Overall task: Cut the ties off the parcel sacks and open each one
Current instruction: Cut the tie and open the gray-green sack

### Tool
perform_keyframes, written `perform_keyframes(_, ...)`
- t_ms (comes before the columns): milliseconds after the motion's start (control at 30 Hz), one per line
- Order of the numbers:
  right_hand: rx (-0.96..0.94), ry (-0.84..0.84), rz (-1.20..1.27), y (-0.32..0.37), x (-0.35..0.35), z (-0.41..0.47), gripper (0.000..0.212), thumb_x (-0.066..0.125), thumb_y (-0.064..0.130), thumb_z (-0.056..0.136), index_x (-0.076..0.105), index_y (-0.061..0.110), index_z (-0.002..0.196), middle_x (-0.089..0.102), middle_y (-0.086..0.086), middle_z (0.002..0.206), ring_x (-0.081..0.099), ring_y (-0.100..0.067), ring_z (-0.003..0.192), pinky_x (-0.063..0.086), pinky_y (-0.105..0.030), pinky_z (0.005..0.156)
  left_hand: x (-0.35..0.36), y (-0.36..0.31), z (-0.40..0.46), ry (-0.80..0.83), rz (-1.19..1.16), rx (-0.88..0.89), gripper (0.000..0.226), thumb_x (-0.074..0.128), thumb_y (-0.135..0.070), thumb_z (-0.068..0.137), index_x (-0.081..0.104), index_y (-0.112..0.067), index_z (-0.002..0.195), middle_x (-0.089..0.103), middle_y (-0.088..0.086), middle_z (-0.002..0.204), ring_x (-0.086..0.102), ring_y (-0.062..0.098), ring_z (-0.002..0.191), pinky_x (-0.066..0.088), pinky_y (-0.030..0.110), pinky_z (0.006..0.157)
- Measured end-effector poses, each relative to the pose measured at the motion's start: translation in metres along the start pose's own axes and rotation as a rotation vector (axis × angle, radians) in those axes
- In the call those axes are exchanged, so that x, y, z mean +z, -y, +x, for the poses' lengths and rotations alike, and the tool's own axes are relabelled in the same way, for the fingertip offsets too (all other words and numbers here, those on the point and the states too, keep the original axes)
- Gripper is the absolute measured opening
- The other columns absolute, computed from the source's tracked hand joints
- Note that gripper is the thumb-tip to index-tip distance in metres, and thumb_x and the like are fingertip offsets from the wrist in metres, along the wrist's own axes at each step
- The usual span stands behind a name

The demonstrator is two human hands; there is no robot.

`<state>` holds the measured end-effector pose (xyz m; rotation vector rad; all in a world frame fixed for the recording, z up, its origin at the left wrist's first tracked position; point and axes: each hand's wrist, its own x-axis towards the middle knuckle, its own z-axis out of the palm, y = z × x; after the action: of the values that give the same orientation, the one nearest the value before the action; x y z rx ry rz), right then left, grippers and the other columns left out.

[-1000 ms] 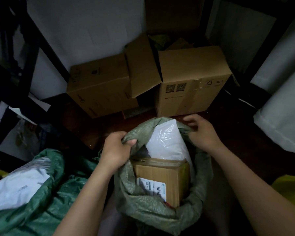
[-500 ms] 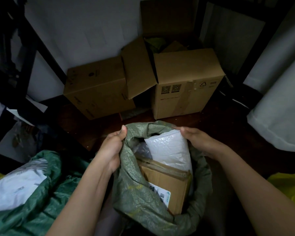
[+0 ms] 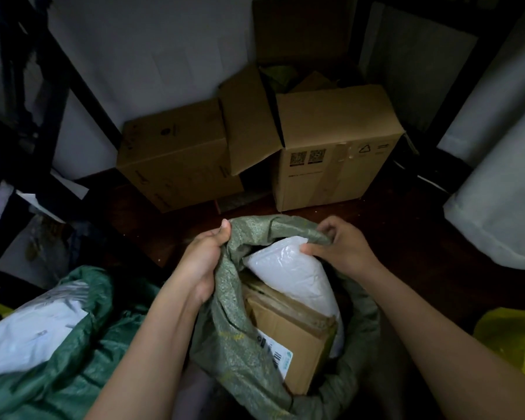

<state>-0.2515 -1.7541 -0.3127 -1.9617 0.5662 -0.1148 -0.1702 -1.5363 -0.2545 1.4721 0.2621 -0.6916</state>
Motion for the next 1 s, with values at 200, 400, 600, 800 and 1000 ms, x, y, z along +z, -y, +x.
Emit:
perform_keyframes(200, -0.215, 0.036, 0.032, 0.004, -0.008, 0.004, 0.016, 0.076, 0.007, 0.08, 0.073, 0.018, 0.092, 0.071, 0.01, 0.085, 0.066, -0.005, 0.079, 0.05, -0.014, 0.074, -0.004, -0.002, 0.003, -0.079, 0.016, -0.069, 0.038, 0.052, -0.036, 0.097, 0.068, -0.001, 0.099, 0.073, 0.02, 0.088, 0.072, 0.032, 0.076, 0.058, 0.043, 0.071)
perform_keyframes(400, 0.287, 0.189, 0.446, 0.006, -0.011, 0.008, 0.025, 0.061, 0.021, 0.095, 0.075, 0.009, 0.077, 0.075, -0.01, 0.078, 0.072, -0.017, 0.068, 0.053, -0.021, 0.059, -0.009, 0.001, 0.009, -0.211, 0.011, -0.073, 0.032, 0.073, -0.025, 0.084, 0.064, 0.005, 0.092, 0.072, 0.022, 0.083, 0.071, 0.035, 0.07, 0.057, 0.038, 0.054)
perform_keyframes(600, 0.54, -0.014, 0.465, 0.006, -0.016, 0.016, 0.024, 0.063, 0.024, 0.093, 0.068, 0.001, 0.096, 0.071, -0.014, 0.08, 0.068, -0.026, 0.071, 0.051, -0.029, 0.064, -0.011, 0.007, 0.0, -0.219, 0.643, 0.547, 0.028, 0.08, -0.037, 0.073, 0.063, -0.018, 0.084, 0.062, 0.004, 0.089, 0.06, 0.018, 0.083, 0.048, 0.032, 0.074)
perform_keyframes(800, 0.621, 0.042, 0.58, 0.007, -0.019, 0.014, 0.023, 0.064, 0.02, 0.087, 0.068, 0.002, 0.101, 0.071, -0.018, 0.091, 0.068, -0.03, 0.076, 0.054, -0.036, 0.072, -0.001, 0.02, -0.014, -0.3, 1.322, 0.64, 0.035, 0.074, -0.031, 0.08, 0.064, -0.021, 0.112, 0.055, 0.002, 0.104, 0.058, 0.025, 0.098, 0.051, 0.037, 0.08)
perform_keyframes(1000, 0.702, 0.195, 0.667, 0.009, -0.021, 0.008, 0.017, 0.06, 0.017, 0.077, 0.072, 0.006, 0.083, 0.071, -0.017, 0.082, 0.069, -0.03, 0.069, 0.055, -0.035, 0.068, -0.025, 0.007, 0.012, -0.33, 0.621, 0.273, 0.025, 0.067, -0.013, 0.089, 0.068, -0.021, 0.065, 0.066, -0.006, 0.073, 0.064, 0.015, 0.085, 0.042, 0.024, 0.074)
